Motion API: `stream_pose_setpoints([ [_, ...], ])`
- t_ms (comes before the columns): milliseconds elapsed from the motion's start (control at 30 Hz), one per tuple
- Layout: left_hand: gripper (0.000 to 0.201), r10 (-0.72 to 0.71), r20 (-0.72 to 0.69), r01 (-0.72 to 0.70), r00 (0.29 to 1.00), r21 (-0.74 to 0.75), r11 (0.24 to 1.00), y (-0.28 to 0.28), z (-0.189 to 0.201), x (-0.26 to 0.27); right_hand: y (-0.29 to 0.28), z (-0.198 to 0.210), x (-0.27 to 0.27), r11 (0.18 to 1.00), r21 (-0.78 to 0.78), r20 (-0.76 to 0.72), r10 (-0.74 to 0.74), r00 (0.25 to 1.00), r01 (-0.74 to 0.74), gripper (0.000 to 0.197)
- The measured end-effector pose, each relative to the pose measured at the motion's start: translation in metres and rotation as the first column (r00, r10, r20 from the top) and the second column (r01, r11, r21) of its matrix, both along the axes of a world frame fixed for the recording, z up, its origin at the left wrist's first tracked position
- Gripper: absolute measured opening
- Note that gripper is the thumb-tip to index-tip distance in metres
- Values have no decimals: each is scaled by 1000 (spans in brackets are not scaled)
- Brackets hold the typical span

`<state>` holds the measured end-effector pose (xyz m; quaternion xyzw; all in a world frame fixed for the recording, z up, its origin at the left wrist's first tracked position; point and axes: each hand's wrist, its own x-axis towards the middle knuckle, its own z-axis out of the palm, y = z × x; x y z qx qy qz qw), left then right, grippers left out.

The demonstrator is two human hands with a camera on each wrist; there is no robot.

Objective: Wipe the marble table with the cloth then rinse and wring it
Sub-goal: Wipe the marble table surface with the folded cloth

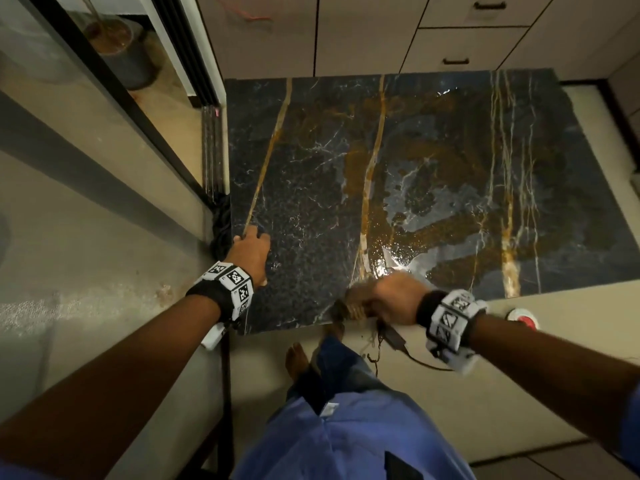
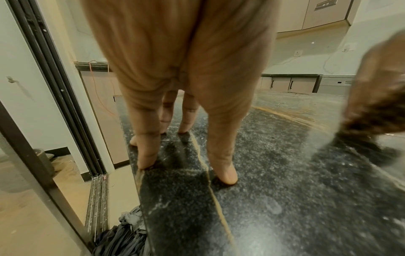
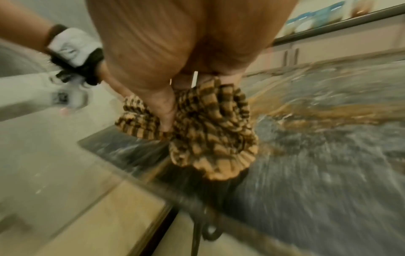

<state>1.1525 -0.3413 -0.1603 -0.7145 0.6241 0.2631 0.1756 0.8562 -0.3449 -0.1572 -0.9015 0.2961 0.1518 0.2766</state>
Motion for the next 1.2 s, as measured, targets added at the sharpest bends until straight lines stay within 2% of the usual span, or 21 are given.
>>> stream_pose_setpoints([
  [100, 81, -2, 6, 1, 1000, 18, 1000, -2, 1, -1, -48, 4, 19, 969, -94, 106, -220, 970, 230, 37],
  [167, 80, 3, 7, -3, 1000, 27, 1000, -3, 0, -1, -70, 1, 41, 954, -125, 118, -258, 959, 272, 39],
  [267, 80, -1, 2, 1, 1000, 14, 1000, -2, -2, 0, -74, -5, 74, 975, -144, 84, -162, 983, 172, 47],
  [367, 79, 0, -2, 0, 1000, -6, 1000, 0, -3, 0, -53, -13, 76, 976, -201, 107, -70, 992, 90, 46],
  [500, 79, 5, -7, -5, 1000, -27, 1000, 3, -4, 0, -9, -11, 36, 980, -186, 114, 94, 989, -72, 42],
  [600, 78, 11, -10, -12, 1000, -33, 999, 3, -3, 0, 14, -12, -7, 976, -148, 65, 169, 983, -158, 40],
  [733, 79, 15, -17, -15, 1000, -42, 999, 4, -2, 1, 8, 0, -35, 976, -66, -94, 200, 975, -206, 37],
  [800, 82, 25, -31, -27, 999, -49, 998, 5, -1, 2, -9, 5, -29, 991, -56, -104, 111, 988, -117, 36],
  [900, 80, 62, -119, -73, 991, -88, 993, 13, -2, 6, -37, 2, 7, 993, -65, 13, -101, 995, 102, 35],
  [967, 69, 127, -236, -167, 963, -160, 973, 23, -4, 12, -58, -4, 48, 976, -106, 78, -181, 981, 188, 37],
  [1100, 47, 303, -431, -448, 850, -286, 847, 41, 2, 33, -68, -12, 144, 961, -169, 116, -199, 973, 217, 41],
  [1200, 47, 367, -440, -536, 820, -362, 763, 52, 10, 49, -34, -25, 188, 977, -195, 162, -54, 985, 86, 44],
])
